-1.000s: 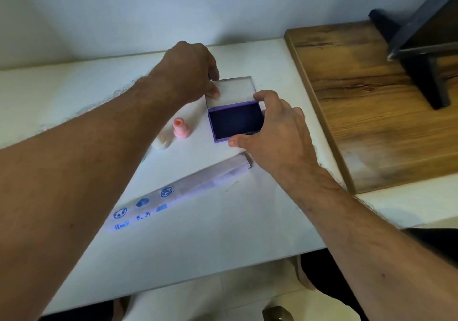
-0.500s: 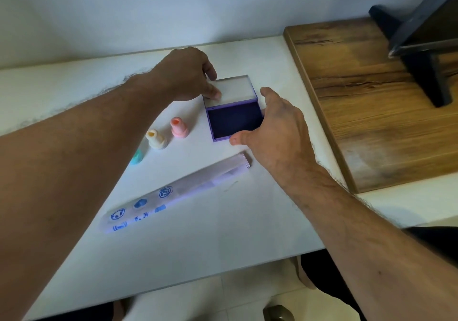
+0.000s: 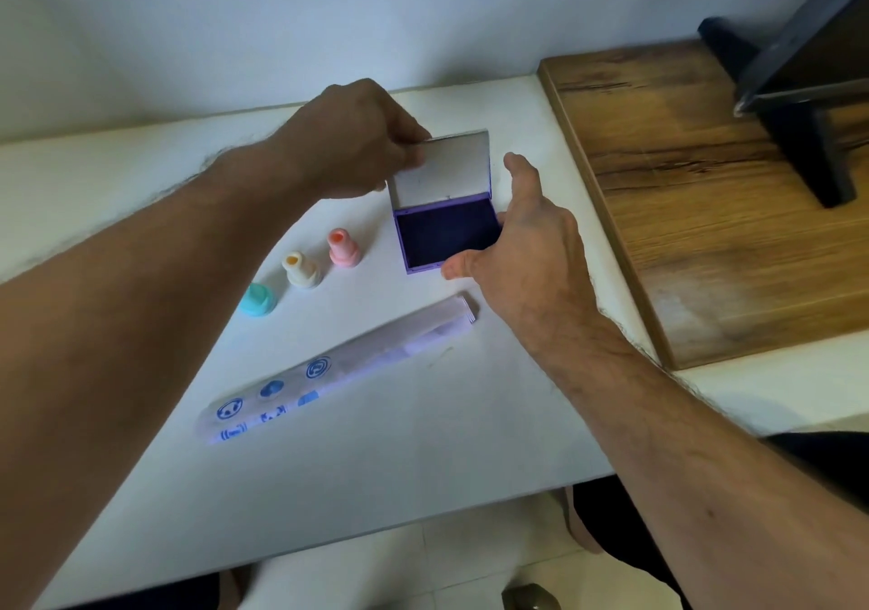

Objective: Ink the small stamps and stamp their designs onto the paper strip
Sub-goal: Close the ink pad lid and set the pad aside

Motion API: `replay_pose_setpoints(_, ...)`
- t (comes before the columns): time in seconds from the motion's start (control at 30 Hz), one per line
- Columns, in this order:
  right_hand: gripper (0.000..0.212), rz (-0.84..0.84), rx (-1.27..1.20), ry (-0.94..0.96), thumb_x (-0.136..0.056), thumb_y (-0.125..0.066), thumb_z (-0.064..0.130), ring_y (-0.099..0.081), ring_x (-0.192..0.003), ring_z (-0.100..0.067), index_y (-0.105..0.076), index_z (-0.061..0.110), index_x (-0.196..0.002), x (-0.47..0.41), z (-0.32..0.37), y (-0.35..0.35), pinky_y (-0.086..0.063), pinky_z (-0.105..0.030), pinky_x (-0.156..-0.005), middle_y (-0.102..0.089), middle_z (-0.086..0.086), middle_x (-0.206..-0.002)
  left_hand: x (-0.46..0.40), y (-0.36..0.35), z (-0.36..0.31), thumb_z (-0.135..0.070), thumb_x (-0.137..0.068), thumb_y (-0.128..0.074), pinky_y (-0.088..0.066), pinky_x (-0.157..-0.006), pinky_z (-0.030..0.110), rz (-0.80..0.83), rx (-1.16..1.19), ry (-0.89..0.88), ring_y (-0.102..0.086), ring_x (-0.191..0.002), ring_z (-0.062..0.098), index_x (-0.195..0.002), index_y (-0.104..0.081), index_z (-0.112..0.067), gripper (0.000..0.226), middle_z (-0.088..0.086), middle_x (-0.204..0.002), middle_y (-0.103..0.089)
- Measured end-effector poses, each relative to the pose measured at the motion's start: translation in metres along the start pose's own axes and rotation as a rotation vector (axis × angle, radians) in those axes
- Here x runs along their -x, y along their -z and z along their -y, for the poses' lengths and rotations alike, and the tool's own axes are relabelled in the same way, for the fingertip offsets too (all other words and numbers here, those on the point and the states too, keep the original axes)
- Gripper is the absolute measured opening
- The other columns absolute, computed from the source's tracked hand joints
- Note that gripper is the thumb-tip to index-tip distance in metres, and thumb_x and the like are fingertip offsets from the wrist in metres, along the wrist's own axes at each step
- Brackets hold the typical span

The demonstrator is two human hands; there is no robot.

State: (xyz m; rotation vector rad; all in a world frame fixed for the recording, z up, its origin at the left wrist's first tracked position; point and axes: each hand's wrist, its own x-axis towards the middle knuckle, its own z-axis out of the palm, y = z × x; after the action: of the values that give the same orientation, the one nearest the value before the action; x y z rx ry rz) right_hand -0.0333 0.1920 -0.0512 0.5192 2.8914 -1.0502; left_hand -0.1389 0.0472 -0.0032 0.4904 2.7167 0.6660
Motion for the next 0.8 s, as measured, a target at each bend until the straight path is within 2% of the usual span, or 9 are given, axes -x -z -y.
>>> replay_pose_setpoints(0.13, 0.108, 0.012, 0.001, 0.012, -0.063, -0.088, 0.024, -0.059, -0.113, -0.027, -0.020, 0.022, -0.147, 0.002, 0.000, 0.002, -0.049, -0.035, -0.093, -0.063, -0.006, -0.124, 0.021, 0.002, -0.008, -0.028, -0.087, -0.066, -0.047, -0.079, 0.024, 0.064, -0.005, -0.041, -0.066, -0.080, 0.011, -0.110, -0.073, -0.034, 0.025, -0.013, -0.087, -0.073)
replay_pose_setpoints(0.23, 0.093, 0.012, -0.020, 0.008, -0.066, -0.087, 0.024, -0.058, -0.116, -0.025, -0.034, 0.023, -0.142, 0.003, -0.002, 0.005, -0.048, -0.036, -0.098, -0.062, -0.005, -0.126, 0.034, -0.004, -0.013, -0.031, -0.081, -0.071, -0.043, -0.065, 0.021, 0.141, -0.081, -0.037, -0.062, -0.074, 0.006, -0.113, -0.071, -0.037, 0.033, -0.013, -0.099, -0.073)
replay_pose_setpoints(0.33, 0.082, 0.027, -0.023, 0.000, -0.066, -0.087, 0.026, -0.058, -0.114, -0.023, -0.046, 0.021, -0.136, 0.002, -0.003, 0.011, -0.049, -0.032, -0.097, -0.061, -0.004, -0.126, 0.045, -0.015, -0.015, -0.029, -0.079, -0.073, -0.039, -0.059, 0.013, 0.113, -0.133, -0.077, -0.055, -0.067, 0.000, -0.114, -0.071, -0.037, 0.036, -0.012, -0.103, -0.071)
replay_pose_setpoints(0.47, 0.078, 0.080, 0.012, 0.033, -0.064, -0.087, 0.030, -0.059, -0.109, -0.022, -0.053, 0.016, -0.132, 0.002, -0.001, 0.019, -0.048, -0.027, -0.091, -0.064, -0.005, -0.122, 0.053, -0.028, -0.014, -0.030, -0.080, -0.072, -0.040, -0.074, 0.024, 0.048, -0.223, -0.136, -0.052, -0.087, 0.010, -0.115, -0.068, -0.035, 0.036, -0.007, -0.108, -0.066)
replay_pose_setpoints(0.6, 0.064, 0.082, 0.024, 0.051, -0.070, -0.083, 0.031, -0.062, -0.106, -0.021, -0.058, 0.014, -0.127, 0.001, -0.002, 0.019, -0.051, -0.030, -0.093, -0.066, -0.005, -0.120, 0.051, -0.035, -0.014, -0.037, -0.075, -0.077, -0.051, -0.084, 0.035, 0.094, -0.316, -0.155, -0.057, -0.097, 0.017, -0.115, -0.065, -0.038, 0.042, -0.006, -0.108, -0.060)
replay_pose_setpoints(0.7, 0.054, 0.060, 0.023, 0.051, -0.076, -0.079, 0.025, -0.062, -0.105, -0.020, -0.060, 0.015, -0.126, 0.000, -0.003, 0.019, -0.051, -0.030, -0.093, -0.067, -0.004, -0.119, 0.047, -0.038, -0.014, -0.036, -0.078, -0.074, -0.049, -0.087, 0.035, 0.084, -0.331, -0.170, -0.054, -0.105, 0.018, -0.118, -0.064, -0.037, 0.041, -0.006, -0.112, -0.058)
replay_pose_setpoints(0.8, 0.046, 0.049, 0.018, 0.062, -0.076, -0.078, 0.022, -0.063, -0.099, -0.020, -0.065, 0.015, -0.120, -0.001, -0.003, 0.019, -0.052, -0.030, -0.090, -0.069, -0.004, -0.112, 0.045, -0.041, -0.016, -0.035, -0.078, -0.075, -0.045, -0.090, 0.033, 0.057, -0.324, -0.162, -0.054, -0.111, 0.021, -0.130, -0.057, -0.031, 0.055, -0.002, -0.122, -0.058)
